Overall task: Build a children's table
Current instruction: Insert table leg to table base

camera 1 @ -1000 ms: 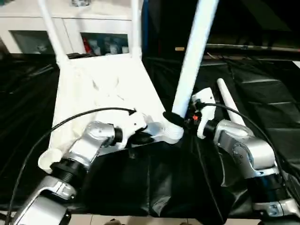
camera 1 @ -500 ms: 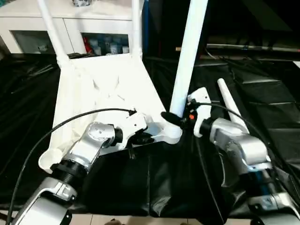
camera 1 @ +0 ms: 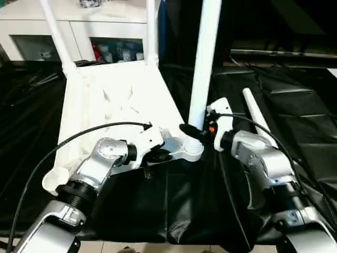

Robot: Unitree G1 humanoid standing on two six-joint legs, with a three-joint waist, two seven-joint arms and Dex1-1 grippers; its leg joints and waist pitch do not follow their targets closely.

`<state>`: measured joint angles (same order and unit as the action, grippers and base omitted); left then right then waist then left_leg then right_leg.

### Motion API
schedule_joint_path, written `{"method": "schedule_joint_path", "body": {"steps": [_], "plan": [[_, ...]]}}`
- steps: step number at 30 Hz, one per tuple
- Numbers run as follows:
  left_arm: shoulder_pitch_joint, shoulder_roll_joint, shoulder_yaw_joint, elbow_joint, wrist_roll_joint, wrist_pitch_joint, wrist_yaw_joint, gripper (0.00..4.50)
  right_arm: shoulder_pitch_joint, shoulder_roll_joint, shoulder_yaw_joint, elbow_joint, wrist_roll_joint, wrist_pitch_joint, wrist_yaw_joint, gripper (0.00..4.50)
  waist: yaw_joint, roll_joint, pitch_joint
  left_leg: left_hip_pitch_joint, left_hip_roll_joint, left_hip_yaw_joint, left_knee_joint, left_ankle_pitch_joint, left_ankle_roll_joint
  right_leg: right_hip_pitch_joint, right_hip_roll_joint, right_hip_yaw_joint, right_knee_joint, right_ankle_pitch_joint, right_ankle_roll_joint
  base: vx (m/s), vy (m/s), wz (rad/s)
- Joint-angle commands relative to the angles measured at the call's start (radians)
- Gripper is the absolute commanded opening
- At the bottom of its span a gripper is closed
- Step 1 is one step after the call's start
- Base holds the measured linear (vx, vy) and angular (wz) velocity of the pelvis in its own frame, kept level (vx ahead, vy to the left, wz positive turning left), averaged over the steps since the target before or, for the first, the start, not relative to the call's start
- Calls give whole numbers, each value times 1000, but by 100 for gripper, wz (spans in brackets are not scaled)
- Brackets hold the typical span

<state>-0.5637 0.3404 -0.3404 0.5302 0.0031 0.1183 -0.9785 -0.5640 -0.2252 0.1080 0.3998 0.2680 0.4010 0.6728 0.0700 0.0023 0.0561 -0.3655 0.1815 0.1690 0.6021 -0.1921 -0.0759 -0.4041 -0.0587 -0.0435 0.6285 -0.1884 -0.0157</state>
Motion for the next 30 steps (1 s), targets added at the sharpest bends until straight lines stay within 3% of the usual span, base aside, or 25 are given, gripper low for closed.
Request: {"method": "schedule_joint_path", "body": {"steps": [1, 9, 10, 12, 13, 14, 16, 19, 20, 21, 25, 30], "plan": [[13, -24, 11, 15, -20, -27, -4, 0, 9, 5, -10, 60, -15, -6, -14, 189, 2, -12, -66, 2, 37, -7, -67, -134, 25, 52, -78, 45, -86, -256, -171, 0, 0, 0], [4, -25, 15, 12, -18, -20, -9, 0, 77, 40, -100, 101, 36, -54, -69, 189, 3, -7, -67, 4, 39, -9, -70, -156, 21, 52, -79, 45, -88, -265, -174, 0, 0, 0], [1, -26, 17, 15, -18, -21, -9, 0, 91, 48, -117, 112, 39, -76, -80, 189, 3, 4, -68, 7, 40, -9, -70, -161, 19, 48, -78, 45, -90, -250, -179, 0, 0, 0], [0, -25, 17, 16, -16, -22, -10, 0, 104, 56, -129, 117, 41, -94, -91, 189, 3, 0, -68, 5, 38, -9, -71, -164, 19, 51, -78, 44, -88, -245, -183, 0, 0, 0], [-2, -26, 17, 18, -16, -22, -10, 0, 113, 62, -138, 120, 43, -108, -97, 189, 4, 10, -67, 6, 38, -10, -71, -175, 18, 50, -79, 44, -89, -258, -185, 0, 0, 0], [-5, -27, 17, 20, -15, -23, -11, 0, 130, 73, -152, 120, 46, -133, -110, 189, 2, 7, -67, 7, 39, -9, -71, -181, 18, 49, -78, 44, -92, -263, -183, 0, 0, 0], [-9, -27, 19, 24, -14, -24, -11, 0, 148, 83, -162, 118, 48, -163, -123, 189, 4, 13, -68, 7, 39, -12, -73, -192, 13, 51, -79, 44, -92, -267, -182, 0, 0, 0], [-16, -28, 22, 29, -14, -25, -11, 0, 173, 93, -160, 109, 37, -207, -132, 189, 3, 14, -70, 8, 40, -11, -74, -192, 15, 49, -78, 43, -90, -232, -189, 0, 0, 0], [-22, -28, 25, 35, -14, -26, -11, 0, 200, 100, -146, 103, 10, -269, -141, 189, 6, 21, -70, 7, 40, -12, -74, -191, 15, 49, -79, 44, -90, -227, -190, 0, 0, 0], [-23, -28, 25, 36, -14, -27, -11, 0, 203, 101, -144, 103, 8, -276, -142, 189, 7, 19, -72, 8, 40, -11, -74, -188, 16, 49, -78, 44, -90, -210, -191, 0, 0, 0], [-33, -27, 28, 47, -9, -32, -11, 0, 253, 129, -130, 106, -19, -396, -149, 189, 12, 28, -73, 9, 41, -12, -76, -204, 14, 49, -78, 43, -90, -195, -196, 0, 0, 0], [-34, -23, 29, 49, -8, -33, -16, 0, 268, 151, -145, 118, -19, -466, -169, 188, 12, 31, -74, 8, 42, -13, -79, -210, 20, 52, -79, 42, -88, -162, -208, 0, 0, 0]]}}
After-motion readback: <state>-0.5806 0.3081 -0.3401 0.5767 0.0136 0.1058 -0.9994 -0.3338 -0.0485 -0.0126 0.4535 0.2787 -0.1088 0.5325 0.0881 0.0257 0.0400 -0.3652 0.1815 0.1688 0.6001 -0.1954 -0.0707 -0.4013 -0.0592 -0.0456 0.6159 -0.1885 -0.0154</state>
